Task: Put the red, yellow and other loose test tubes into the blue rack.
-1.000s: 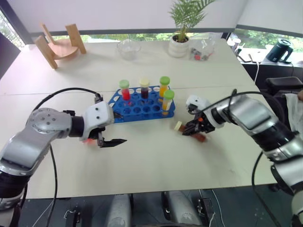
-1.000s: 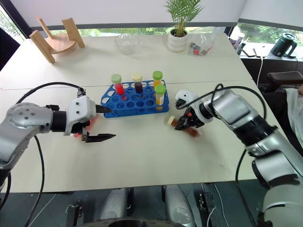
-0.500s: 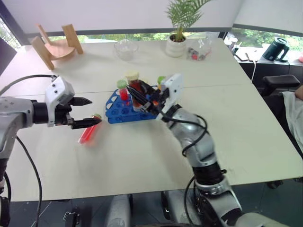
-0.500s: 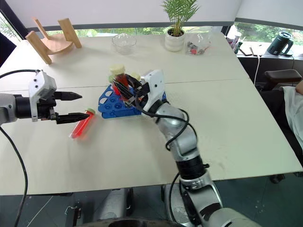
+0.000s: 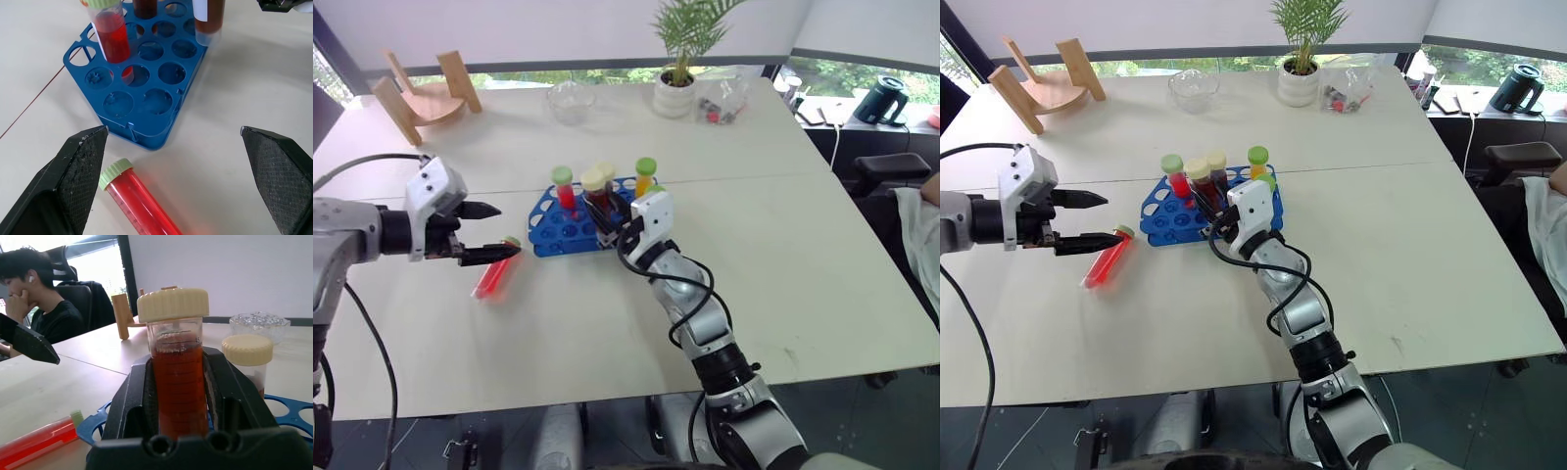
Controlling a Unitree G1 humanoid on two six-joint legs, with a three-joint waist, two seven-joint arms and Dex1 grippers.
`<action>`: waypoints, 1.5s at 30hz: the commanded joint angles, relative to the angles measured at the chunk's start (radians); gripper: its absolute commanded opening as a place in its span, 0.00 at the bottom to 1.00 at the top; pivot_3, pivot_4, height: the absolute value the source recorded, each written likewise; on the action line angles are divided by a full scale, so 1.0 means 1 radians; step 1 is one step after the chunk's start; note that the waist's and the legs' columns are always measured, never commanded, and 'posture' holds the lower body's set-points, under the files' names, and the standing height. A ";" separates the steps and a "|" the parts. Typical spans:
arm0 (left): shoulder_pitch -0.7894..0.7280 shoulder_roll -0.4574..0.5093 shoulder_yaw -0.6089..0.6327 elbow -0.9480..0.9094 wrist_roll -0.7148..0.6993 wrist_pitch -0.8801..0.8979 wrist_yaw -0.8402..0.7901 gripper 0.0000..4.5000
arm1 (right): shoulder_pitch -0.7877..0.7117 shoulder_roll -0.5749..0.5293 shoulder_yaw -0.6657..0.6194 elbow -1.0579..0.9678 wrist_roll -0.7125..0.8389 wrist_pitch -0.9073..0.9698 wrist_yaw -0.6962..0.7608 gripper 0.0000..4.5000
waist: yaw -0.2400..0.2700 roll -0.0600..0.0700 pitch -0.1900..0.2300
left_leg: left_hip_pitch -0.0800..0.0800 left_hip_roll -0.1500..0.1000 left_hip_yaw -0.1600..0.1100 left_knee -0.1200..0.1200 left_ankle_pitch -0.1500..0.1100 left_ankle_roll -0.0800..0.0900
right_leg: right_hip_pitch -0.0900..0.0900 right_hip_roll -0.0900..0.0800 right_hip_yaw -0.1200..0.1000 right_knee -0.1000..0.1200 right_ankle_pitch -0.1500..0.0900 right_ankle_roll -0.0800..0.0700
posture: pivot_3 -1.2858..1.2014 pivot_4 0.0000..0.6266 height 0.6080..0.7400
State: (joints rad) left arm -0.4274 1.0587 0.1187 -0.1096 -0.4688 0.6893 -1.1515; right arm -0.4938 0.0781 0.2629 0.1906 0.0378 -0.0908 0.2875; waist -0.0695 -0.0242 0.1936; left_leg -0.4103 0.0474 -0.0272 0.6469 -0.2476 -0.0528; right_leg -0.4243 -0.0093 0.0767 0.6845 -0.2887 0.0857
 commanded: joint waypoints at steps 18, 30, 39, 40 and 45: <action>-0.003 -0.013 0.011 -0.064 -0.025 0.025 0.046 1.00 | -0.038 0.005 -0.049 0.134 -0.025 -0.129 -0.006 0.19 | 0.000 0.000 0.000 | 0.000 0.000 0.000 0.000 0.000 0.000 | 0.000 0.000 0.000 0.000 0.000 0.000 | 0.52 0.24 1.00; 0.010 -0.012 0.028 -0.063 -0.032 0.032 0.053 1.00 | 0.003 0.008 -0.028 0.101 -0.030 -0.163 0.016 0.60 | 0.000 0.000 0.000 | 0.000 0.000 0.000 0.000 0.000 0.000 | 0.000 0.000 0.000 0.000 0.000 0.000 | 0.52 0.24 1.00; -0.037 -0.018 0.078 -0.031 -0.037 0.065 0.132 1.00 | 0.007 -0.052 -0.047 -0.281 0.000 0.038 0.040 0.93 | 0.004 0.000 0.000 | 0.000 0.000 -0.001 0.000 0.000 -0.001 | 0.000 0.000 0.000 0.001 0.000 0.000 | 0.52 0.24 1.00; -0.058 -0.008 0.075 -0.013 -0.023 0.079 0.152 1.00 | -0.016 -0.076 -0.059 -0.362 0.040 0.101 0.068 0.93 | 0.007 0.000 0.000 | 0.000 0.000 -0.001 0.000 0.000 -0.001 | 0.000 0.000 0.000 0.001 0.000 0.000 | 0.52 0.24 1.00; -0.168 0.137 -0.076 0.088 0.056 0.333 0.168 1.00 | -0.107 -0.270 -0.086 -0.637 0.282 0.465 0.271 0.93 | 0.002 0.000 0.000 | 0.001 0.000 -0.001 0.000 0.000 -0.001 | 0.000 0.000 0.000 0.001 0.000 0.000 | 0.52 0.24 1.00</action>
State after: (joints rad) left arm -0.5612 1.1407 0.0856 -0.0374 -0.4416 0.9010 -0.9812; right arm -0.5916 -0.1481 0.1794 -0.3679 0.2320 0.2586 0.4835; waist -0.0679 -0.0244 0.1935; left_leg -0.4096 0.0473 -0.0294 0.6471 -0.2474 -0.0533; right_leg -0.4233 -0.0087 0.0754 0.6855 -0.2888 0.0856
